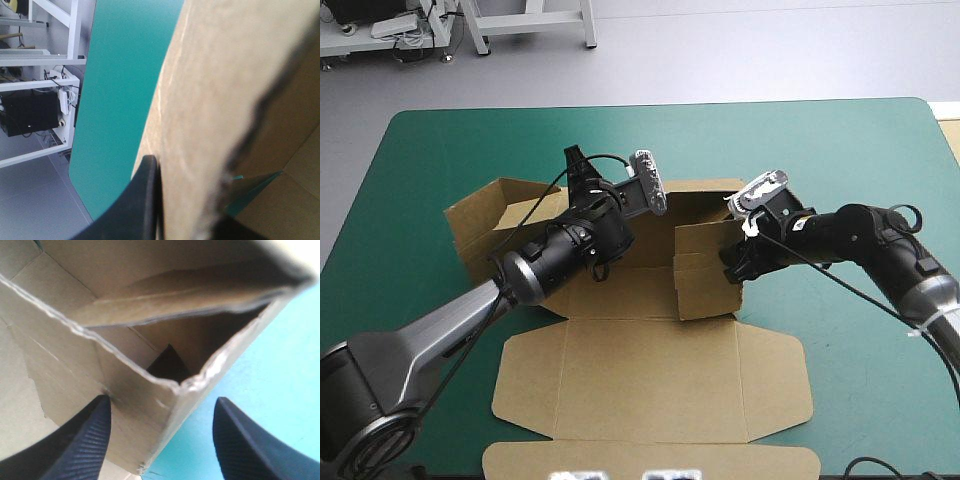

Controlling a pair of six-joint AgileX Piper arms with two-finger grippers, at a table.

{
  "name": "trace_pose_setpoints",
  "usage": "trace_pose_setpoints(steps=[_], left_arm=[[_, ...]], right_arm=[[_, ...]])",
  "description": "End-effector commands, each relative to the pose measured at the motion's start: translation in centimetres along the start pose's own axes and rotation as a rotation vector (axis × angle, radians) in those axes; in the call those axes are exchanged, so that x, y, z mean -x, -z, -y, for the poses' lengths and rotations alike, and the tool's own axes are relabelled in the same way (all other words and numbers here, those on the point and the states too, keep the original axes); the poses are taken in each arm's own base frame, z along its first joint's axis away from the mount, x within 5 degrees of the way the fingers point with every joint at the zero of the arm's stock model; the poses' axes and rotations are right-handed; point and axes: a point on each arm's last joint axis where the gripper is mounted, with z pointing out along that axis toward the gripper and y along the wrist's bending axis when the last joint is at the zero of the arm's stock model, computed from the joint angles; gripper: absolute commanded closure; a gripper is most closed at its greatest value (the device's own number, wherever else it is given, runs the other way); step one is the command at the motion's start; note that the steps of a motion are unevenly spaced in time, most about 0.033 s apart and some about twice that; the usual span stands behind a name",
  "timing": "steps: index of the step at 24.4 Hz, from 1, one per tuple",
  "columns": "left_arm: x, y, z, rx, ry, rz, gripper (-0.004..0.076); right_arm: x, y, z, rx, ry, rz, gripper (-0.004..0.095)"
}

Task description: Fold the box

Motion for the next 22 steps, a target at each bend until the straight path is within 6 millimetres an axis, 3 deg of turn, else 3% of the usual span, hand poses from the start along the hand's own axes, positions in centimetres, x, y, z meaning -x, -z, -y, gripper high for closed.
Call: trace_pose_setpoints(steps=[1, 4, 7, 10, 17, 20, 22], left_arm=[[-0.6, 1.8, 0.0, -0.016, 0.057, 0.096, 0.0733], [-1.7, 1.8, 0.8, -0.030, 0.076, 0.086, 0.0733], [-2.8, 2.1, 2.2, -0.043, 0.051, 0.079, 0.0733], [-2.6, 2.7, 3.2, -0.044, 0.015, 0.111, 0.0733], [-2.4, 2.8, 3.4, -0.031, 0.008, 0.119, 0.0733], [-2.4, 2.8, 3.4, -0.031, 0.009, 0.121, 0.0733], [-2.4, 2.8, 3.4, -0.031, 0.007, 0.121, 0.0733]], right_arm=[[1.5, 3.5, -0.4, -0.072, 0.040, 0.138, 0.0369], [1.2, 4.3, -1.0, -0.047, 0.042, 0.129, 0.0369], [0.4, 3.9, -1.4, 0.004, 0.073, 0.076, 0.0275], [0.1, 3.3, -1.6, 0.029, 0.059, 0.104, 0.0207], [-1.1, 2.4, -2.6, 0.149, 0.045, 0.095, 0.0179], [-1.1, 2.4, -2.5, 0.142, 0.019, 0.098, 0.0239], [-1.0, 2.4, -2.5, 0.139, 0.014, 0.101, 0.0426]])
